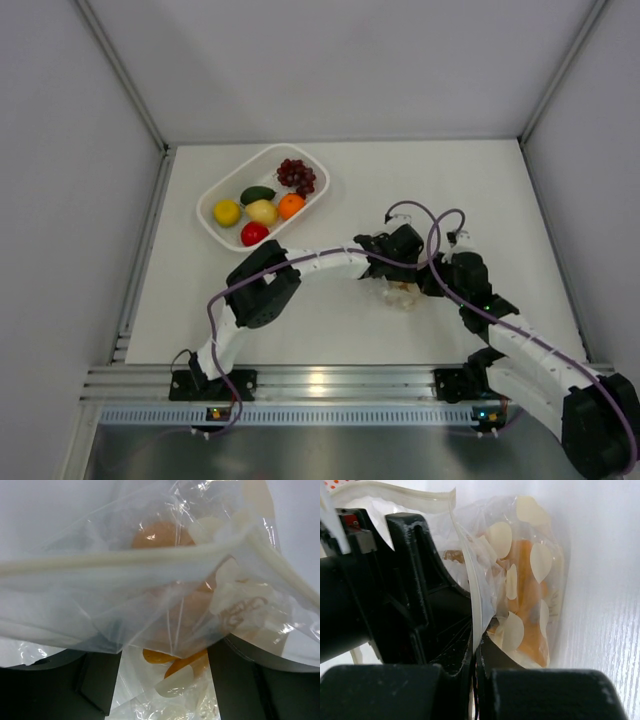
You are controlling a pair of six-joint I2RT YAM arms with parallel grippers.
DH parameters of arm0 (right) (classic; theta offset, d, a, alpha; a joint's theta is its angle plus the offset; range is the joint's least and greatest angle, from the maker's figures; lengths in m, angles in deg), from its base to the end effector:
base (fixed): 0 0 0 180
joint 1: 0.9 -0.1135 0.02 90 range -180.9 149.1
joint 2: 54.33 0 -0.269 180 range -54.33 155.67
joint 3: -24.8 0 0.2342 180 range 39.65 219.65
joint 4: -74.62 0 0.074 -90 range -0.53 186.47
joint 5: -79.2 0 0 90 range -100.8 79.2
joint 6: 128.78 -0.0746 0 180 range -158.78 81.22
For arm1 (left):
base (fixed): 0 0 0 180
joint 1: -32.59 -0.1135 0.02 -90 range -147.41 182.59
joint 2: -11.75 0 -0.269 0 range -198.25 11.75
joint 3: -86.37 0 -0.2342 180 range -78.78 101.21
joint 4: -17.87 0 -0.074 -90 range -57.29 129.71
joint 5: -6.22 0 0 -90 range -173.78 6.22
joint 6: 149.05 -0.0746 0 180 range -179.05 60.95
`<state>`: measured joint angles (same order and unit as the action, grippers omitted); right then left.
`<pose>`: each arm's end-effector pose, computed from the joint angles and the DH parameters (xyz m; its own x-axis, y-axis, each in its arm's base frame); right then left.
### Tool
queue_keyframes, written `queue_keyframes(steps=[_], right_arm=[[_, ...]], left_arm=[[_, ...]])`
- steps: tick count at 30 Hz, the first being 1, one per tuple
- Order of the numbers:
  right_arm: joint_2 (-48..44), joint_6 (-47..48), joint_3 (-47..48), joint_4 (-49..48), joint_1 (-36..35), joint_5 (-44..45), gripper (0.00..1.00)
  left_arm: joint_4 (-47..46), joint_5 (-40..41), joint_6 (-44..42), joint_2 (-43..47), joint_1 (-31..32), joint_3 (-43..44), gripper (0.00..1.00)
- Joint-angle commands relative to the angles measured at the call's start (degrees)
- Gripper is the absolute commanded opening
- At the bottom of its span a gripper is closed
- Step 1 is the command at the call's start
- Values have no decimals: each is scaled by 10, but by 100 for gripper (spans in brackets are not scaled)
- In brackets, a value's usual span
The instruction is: Open the zip-top bag and remove the fake food
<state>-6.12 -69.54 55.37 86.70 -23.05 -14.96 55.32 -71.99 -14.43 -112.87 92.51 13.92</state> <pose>0.1765 0.0777 0.1695 -0.6167 0.2997 -0.7279 -0.1384 0.8690 0.4751 0.2548 -0.4095 0.1464 -0.8437 0.0849 -0.5300 0.2739 0.9172 -0.2893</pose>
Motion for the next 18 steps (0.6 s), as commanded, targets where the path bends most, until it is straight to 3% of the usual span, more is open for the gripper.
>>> queue_keyframes(steps=[1, 6, 8, 15, 17, 18], right_arm=[[9, -10, -15, 8, -14, -151, 0], [-23, 5, -1, 53, -8, -125, 0], [-37, 10, 11, 86, -7, -99, 0], [-49, 26, 37, 130, -8, -92, 0], [-50, 25, 33, 124, -7, -108, 0], [-51, 25, 31, 124, -8, -110, 0]], left_arm=[[-136, -115, 85, -61, 39, 4, 71], [-136, -80, 72, -14, 43, -30, 64], [-136, -63, 68, 4, 42, -45, 53], [-136, -27, 62, 24, 39, -47, 53], [-135, -23, 61, 24, 40, -39, 57], [-136, -19, 60, 26, 40, -37, 64]])
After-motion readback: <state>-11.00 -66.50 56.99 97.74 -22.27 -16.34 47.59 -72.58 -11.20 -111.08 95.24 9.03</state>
